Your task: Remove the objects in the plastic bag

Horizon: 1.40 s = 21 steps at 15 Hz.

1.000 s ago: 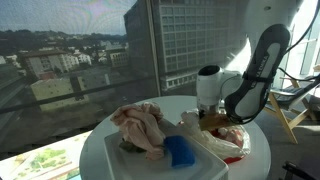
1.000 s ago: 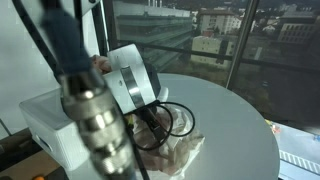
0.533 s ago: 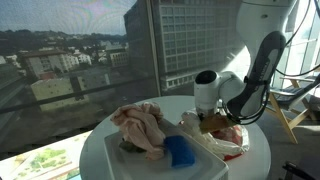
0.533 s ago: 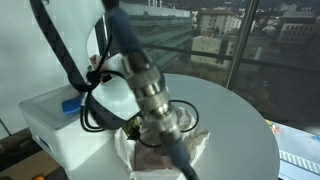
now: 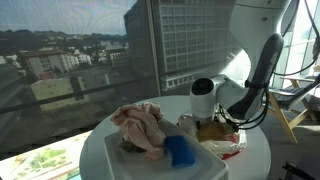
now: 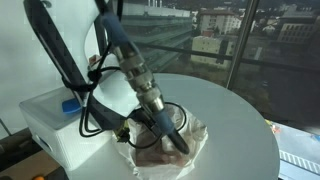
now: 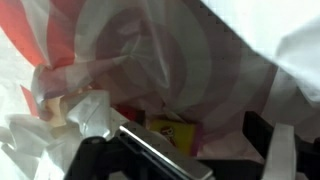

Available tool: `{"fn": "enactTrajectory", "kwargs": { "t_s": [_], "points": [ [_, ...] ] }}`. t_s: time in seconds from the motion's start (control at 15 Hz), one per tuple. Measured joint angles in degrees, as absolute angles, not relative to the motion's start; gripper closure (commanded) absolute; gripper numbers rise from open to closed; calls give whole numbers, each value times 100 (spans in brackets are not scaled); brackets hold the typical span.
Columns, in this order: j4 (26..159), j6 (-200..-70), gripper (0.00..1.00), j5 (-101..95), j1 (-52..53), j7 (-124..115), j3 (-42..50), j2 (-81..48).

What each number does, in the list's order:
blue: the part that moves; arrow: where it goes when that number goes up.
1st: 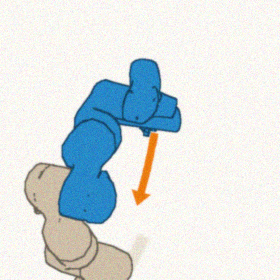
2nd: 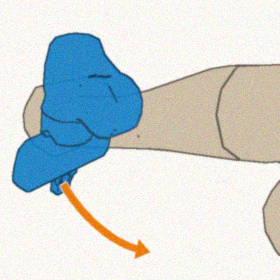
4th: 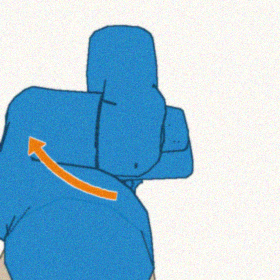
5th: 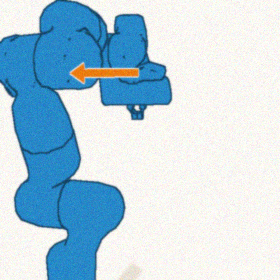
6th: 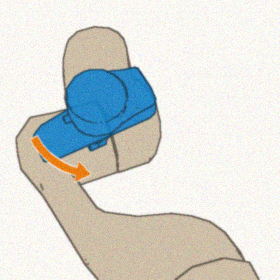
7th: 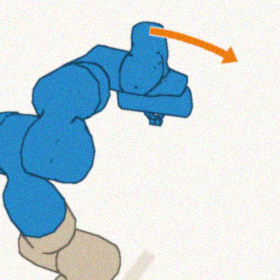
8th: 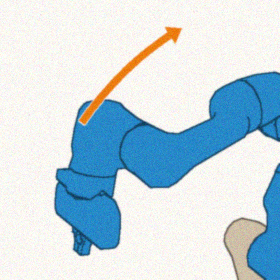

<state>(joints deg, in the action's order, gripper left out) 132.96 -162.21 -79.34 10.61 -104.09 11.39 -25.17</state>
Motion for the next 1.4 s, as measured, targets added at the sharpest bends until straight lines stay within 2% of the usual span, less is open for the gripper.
{"fn": "enactTrajectory", "kwargs": {
  "t_s": [1.07,1.4],
  "points": [
    [13275,-15766,0,-7991,1095,-11061,1275,-2531],
    [13156,-15689,0,-8717,1094,-11614,1510,-2539]
  ]
}}
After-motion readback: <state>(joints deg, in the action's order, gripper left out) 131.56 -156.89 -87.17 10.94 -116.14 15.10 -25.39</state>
